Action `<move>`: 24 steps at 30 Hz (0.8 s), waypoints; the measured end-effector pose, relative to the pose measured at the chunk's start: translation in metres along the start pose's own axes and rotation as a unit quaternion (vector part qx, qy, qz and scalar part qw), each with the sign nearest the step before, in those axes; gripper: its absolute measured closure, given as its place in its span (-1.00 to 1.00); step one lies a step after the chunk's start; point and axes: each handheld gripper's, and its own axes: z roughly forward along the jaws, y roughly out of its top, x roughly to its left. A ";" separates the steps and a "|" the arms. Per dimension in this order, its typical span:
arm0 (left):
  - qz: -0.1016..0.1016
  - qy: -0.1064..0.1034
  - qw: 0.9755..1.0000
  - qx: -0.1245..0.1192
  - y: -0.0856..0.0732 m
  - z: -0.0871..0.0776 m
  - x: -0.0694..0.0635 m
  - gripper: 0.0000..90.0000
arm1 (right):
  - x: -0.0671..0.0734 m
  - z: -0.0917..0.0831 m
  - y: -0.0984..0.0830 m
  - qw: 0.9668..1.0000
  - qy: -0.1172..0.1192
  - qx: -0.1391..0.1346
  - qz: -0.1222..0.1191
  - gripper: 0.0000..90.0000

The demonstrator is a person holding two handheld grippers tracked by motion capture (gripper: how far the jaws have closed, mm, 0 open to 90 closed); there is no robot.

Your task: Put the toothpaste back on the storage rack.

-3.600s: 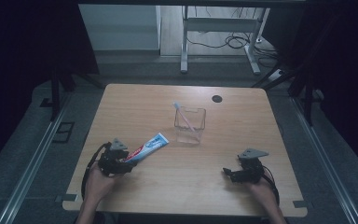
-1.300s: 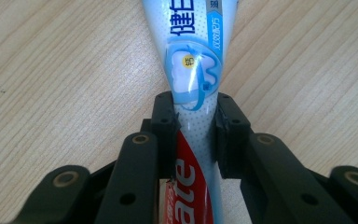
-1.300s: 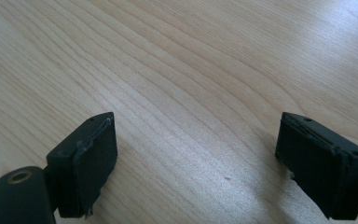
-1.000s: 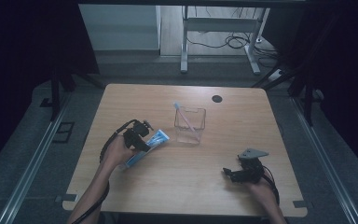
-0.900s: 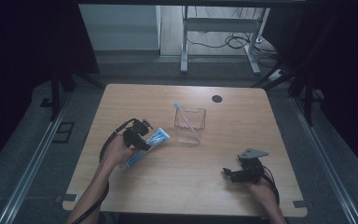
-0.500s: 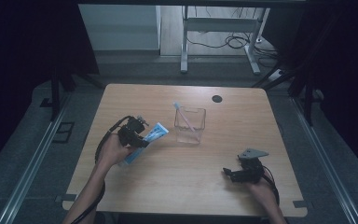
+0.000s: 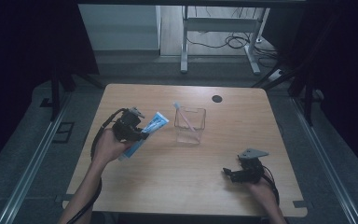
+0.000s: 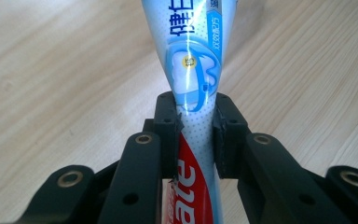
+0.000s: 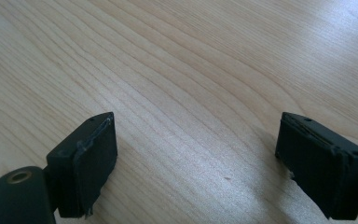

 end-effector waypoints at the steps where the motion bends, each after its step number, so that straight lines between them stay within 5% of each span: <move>1: 0.002 0.001 1.000 -0.005 0.002 -0.002 0.000 0.66 | 0.000 0.000 0.000 1.000 -0.001 0.000 0.000 -0.73; 24: 0.025 0.004 0.998 -0.065 0.054 -0.013 -0.013 0.66 | 0.000 0.000 0.000 1.000 0.000 -0.001 -0.001 -0.73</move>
